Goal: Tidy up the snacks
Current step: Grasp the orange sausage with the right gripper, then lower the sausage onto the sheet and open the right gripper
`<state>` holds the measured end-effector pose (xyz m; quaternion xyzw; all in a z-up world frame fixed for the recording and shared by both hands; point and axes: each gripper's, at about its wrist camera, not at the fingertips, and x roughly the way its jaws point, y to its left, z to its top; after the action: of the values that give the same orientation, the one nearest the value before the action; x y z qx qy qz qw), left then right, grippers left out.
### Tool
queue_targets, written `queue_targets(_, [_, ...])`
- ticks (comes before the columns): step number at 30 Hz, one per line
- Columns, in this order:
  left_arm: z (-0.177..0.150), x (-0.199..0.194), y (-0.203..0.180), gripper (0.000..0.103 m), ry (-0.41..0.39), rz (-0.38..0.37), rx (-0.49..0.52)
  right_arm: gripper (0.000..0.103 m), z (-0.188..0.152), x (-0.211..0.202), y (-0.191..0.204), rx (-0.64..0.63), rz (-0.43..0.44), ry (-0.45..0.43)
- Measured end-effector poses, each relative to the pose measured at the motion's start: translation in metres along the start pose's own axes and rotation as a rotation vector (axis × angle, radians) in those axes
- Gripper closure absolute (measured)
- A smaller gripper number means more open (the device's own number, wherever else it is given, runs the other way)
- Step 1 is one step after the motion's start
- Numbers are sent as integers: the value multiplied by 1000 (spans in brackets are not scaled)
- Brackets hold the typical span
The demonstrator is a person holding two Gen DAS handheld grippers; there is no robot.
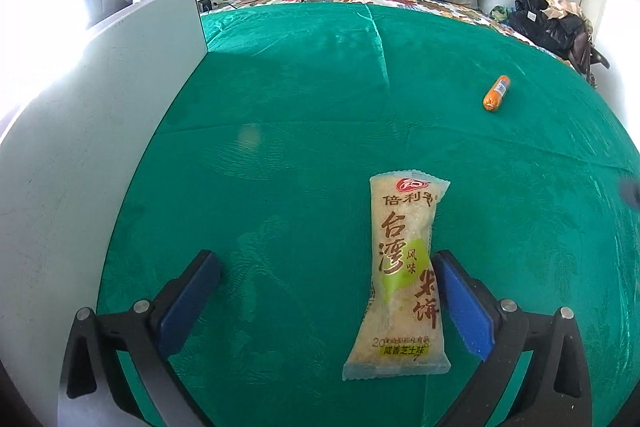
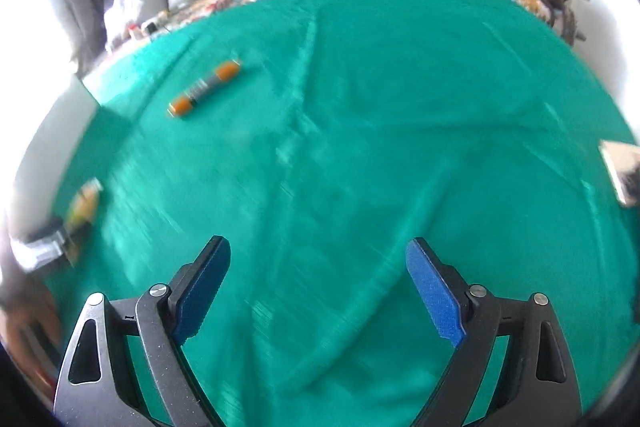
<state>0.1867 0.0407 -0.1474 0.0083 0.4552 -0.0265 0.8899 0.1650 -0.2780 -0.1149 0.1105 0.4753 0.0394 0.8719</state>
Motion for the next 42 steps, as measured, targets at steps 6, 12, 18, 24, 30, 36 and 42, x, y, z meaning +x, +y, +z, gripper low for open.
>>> queue_targets(6, [0,0,0,0,0,0,0,18,83,61,74,48,24,29])
queue_targets(12, [0,0,0,0,0,0,0,20,111,106,109,80,-97,82])
queue_targets(18, [2,1,1,0,0,0,-1,42,110,115,116,17,-179,67])
queue_targets(24, [2,1,1,0,0,0,-1,86,99,103,105,-58,-143,80])
queue_targets(30, [2,1,1,0,0,0,-1,86,59,77,95,-203,-55,92])
queue_targets(36, [2,0,1,0,0,0,-1,86,-9,33,78,-356,-8,64])
queue_targets(42, [2,0,1,0,0,-1,-2,86,-67,-7,54,-336,-15,18])
